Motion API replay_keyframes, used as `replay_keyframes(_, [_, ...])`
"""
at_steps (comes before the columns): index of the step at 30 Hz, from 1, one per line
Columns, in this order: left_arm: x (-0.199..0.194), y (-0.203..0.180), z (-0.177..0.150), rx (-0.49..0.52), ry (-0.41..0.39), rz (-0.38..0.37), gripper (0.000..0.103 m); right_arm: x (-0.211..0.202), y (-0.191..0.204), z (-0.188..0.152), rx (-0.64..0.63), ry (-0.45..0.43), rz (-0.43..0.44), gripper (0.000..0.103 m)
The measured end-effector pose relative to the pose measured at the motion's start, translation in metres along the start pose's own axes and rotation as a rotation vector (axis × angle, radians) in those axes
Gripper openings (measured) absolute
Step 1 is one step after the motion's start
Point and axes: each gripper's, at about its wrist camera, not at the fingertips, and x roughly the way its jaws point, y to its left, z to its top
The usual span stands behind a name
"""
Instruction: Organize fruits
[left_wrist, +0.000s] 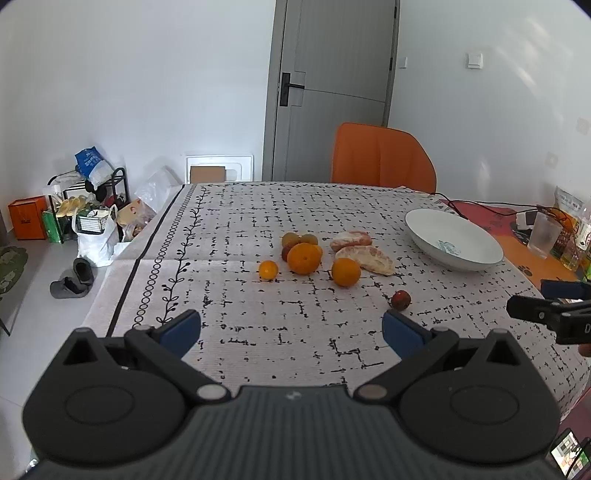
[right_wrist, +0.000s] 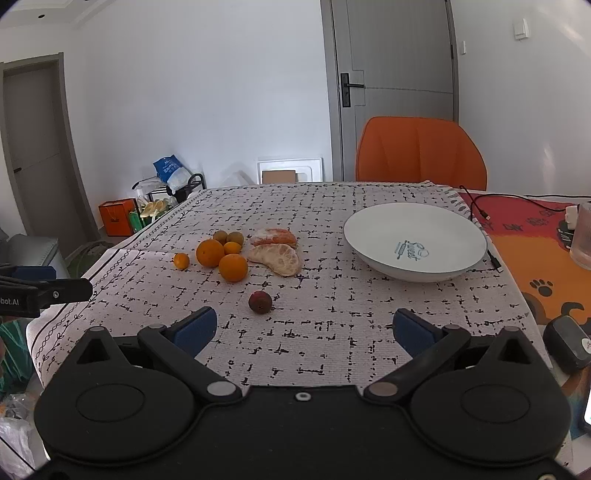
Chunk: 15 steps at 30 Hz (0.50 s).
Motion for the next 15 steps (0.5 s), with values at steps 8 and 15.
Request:
replay_keyframes(8, [-0.0020,0.0020,0.0010,0.000,-0.005,0.006,0.103,-0.0002,0.0002,0.0003,-0.005,-0.001,-0.002,0.103])
replay_keyframes(15, [-0.0036,0.0046,0.0012,-0.003,-0.008,0.010,0.103,0.0000,-0.0004,0.0003,-0.006,-0.002,-0.003,0.103])
